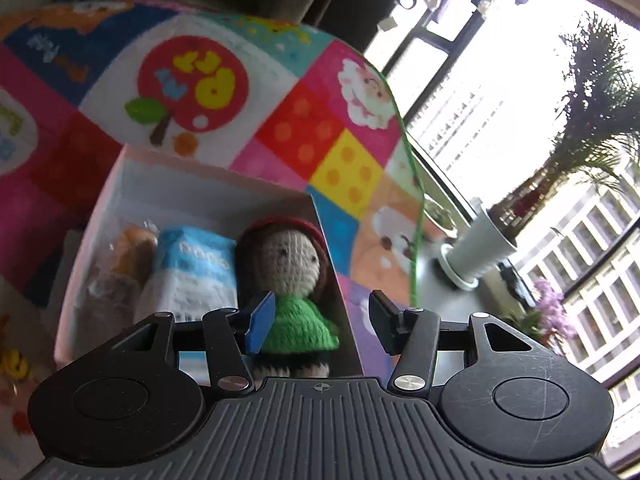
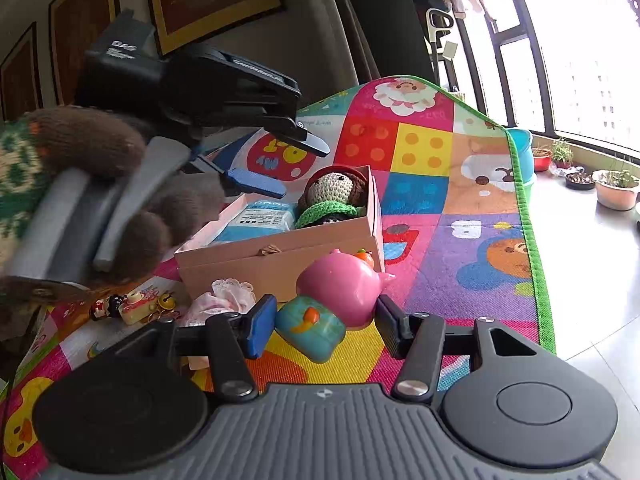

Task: Organize objects
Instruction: 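Carry the crocheted doll into the pink box and open the left gripper, then move the left gripper back out of the box toward the toys on the mat, then grasp the yellow-and-red lens toy with the left gripper and lift it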

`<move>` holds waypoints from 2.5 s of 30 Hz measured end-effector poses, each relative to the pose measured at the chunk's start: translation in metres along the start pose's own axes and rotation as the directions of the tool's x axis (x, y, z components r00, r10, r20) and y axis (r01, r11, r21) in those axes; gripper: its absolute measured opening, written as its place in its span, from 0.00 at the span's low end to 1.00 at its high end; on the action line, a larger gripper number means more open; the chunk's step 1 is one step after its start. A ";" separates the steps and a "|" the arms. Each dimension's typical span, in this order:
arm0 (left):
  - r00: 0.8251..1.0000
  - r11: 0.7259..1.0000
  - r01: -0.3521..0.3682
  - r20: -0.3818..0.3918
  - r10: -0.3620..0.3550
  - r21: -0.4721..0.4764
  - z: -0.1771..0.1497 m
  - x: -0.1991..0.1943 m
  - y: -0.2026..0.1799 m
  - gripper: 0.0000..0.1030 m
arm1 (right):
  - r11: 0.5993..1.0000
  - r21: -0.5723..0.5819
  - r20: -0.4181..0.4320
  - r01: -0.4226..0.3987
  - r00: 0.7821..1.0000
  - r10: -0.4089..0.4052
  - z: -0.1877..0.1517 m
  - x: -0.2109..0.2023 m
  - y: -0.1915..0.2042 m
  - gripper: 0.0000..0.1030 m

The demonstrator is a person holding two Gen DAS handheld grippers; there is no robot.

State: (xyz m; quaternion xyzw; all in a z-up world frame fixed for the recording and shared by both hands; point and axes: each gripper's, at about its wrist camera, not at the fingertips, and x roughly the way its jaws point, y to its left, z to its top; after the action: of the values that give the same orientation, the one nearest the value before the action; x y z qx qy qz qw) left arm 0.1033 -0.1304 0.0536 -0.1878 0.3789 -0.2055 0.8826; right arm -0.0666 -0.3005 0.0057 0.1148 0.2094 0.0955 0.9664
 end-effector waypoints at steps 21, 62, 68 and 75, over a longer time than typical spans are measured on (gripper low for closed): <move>0.964 0.986 -0.143 0.236 0.121 0.081 -0.086 -0.168 0.144 0.51 | 0.993 -0.098 -0.006 -0.073 0.997 0.073 0.152 0.040 0.042 0.52; 0.989 0.990 -0.130 -0.059 0.134 0.055 0.018 0.007 0.181 0.37 | 0.995 -0.086 -0.032 -0.051 0.998 0.048 -0.002 0.025 0.053 0.94; 0.992 0.989 -0.046 -0.108 0.061 0.139 -0.038 -0.054 0.160 0.37 | 0.996 -0.077 -0.022 -0.042 0.999 0.041 -0.002 0.024 0.053 0.95; 0.998 0.972 -0.066 0.009 0.066 0.227 -0.086 -0.136 0.141 0.37 | 0.998 -0.059 -0.054 -0.014 0.998 0.010 0.000 0.031 0.050 1.00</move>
State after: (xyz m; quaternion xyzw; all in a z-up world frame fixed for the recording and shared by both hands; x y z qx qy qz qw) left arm -0.0148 0.0424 0.0103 -0.0731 0.3581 -0.2179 0.9049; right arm -0.0458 -0.2451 0.0071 0.0847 0.2316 0.1106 0.9628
